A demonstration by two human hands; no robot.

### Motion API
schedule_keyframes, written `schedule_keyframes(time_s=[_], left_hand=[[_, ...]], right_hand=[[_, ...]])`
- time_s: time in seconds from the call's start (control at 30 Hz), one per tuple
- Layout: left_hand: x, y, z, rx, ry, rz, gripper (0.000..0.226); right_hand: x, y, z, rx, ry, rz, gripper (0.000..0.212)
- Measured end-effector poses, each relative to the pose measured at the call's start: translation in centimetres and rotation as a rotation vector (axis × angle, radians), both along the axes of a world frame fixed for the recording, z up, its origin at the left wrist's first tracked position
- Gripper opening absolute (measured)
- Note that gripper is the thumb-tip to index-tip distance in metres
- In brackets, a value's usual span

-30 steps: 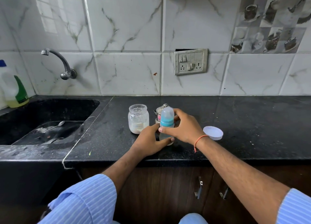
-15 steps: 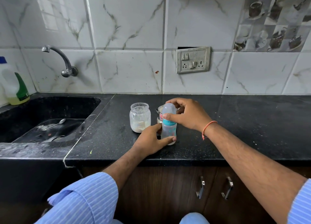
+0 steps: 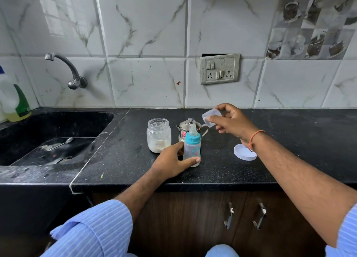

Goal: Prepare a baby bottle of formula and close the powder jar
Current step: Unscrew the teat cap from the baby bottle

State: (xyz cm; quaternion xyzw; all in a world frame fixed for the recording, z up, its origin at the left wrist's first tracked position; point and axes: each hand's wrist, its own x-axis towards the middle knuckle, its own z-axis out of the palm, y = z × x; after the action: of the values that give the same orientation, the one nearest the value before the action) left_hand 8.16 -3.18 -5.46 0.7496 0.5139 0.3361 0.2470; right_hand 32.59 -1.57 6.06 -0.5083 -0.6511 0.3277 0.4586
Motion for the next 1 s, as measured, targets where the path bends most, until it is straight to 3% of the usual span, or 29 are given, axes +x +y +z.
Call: schedule_keyframes(time_s=[0.17, 0.3, 0.77, 1.0], left_hand=[[0.1, -0.2, 0.2, 0.007, -0.001, -0.004, 0.068], [0.1, -0.2, 0.2, 0.009, -0.008, -0.008, 0.069], [0.1, -0.2, 0.3, 0.024, -0.017, -0.013, 0.068], [0.0, -0.2, 0.3, 0.022, -0.007, -0.019, 0.071]], right_hand=[[3.1, 2.3, -2.1, -0.084, -0.008, -0.128, 0.039], [4.5, 3.9, -3.4, -0.088, -0.163, -0.155, 0.056], [3.7, 6.5, -4.8, -0.06, -0.526, -0.197, 0.06], [3.2, 6.5, -5.1, -0.073, -0.593, -0.17, 0.071]])
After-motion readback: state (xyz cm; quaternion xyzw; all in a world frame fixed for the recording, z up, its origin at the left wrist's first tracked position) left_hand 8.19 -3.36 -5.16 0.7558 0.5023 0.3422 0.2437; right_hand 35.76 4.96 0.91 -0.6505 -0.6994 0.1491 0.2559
